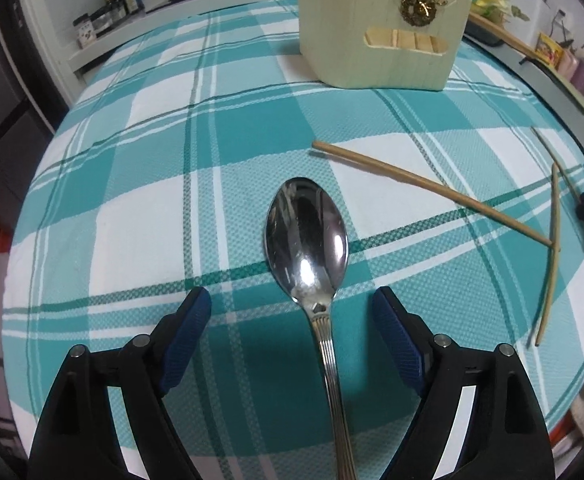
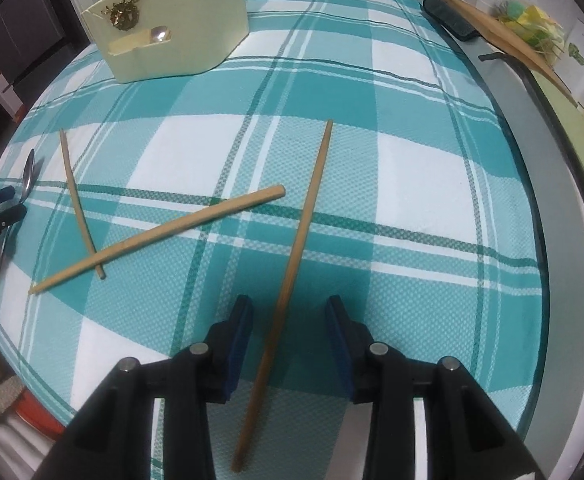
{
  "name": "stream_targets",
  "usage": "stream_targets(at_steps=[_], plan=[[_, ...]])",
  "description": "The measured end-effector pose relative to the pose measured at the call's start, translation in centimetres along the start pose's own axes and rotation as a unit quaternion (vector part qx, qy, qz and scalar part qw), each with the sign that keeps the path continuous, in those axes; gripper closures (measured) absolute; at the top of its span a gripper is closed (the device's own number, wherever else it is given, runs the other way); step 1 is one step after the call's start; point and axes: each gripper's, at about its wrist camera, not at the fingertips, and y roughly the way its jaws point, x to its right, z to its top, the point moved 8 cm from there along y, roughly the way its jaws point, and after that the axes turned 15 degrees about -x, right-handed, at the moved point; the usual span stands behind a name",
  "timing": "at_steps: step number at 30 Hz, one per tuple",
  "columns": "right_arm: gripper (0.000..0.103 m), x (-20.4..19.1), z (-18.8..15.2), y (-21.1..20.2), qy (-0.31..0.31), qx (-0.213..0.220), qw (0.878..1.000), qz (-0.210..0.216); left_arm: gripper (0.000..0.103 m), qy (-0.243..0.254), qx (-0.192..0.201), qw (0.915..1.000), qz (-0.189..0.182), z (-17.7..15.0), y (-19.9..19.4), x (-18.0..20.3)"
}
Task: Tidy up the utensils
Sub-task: 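Close the left gripper on the spoon and lift it while the right gripper lifts its chopstick, then carry the spoon over the holder with the left gripper while the right gripper carries its chopstick there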
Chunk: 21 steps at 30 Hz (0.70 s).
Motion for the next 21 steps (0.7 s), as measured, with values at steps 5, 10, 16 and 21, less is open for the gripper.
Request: stream_targets(at_steps=[5, 10, 16, 21], plan=[[0.065, 0.7, 2.3, 0.1, 0.002, 0.003, 1.000, 0.001, 0.017, 0.000, -0.008, 0.9999, -0.011, 1.1, 0.4, -0.2], [0.073, 1.9, 6.7, 0.3, 0.006, 0.014, 1.000, -0.007, 0.047, 0.003, -0.008, 0.9998, -0.020, 2.5, 0.4, -0.1], [0.097, 2.3, 10.0, 0.3, 0.013, 0.015, 1.000, -0.009, 0.061, 0.002, 0.016, 0.9995, -0.028, 3.8, -0.5, -0.3], [0.097, 2.0, 9.6, -3.8, 0.047, 0.091, 0.994, 0.034, 0.061, -0.017, 0.081, 0.9956, -0.044, 3.4, -5.1, -1.7]])
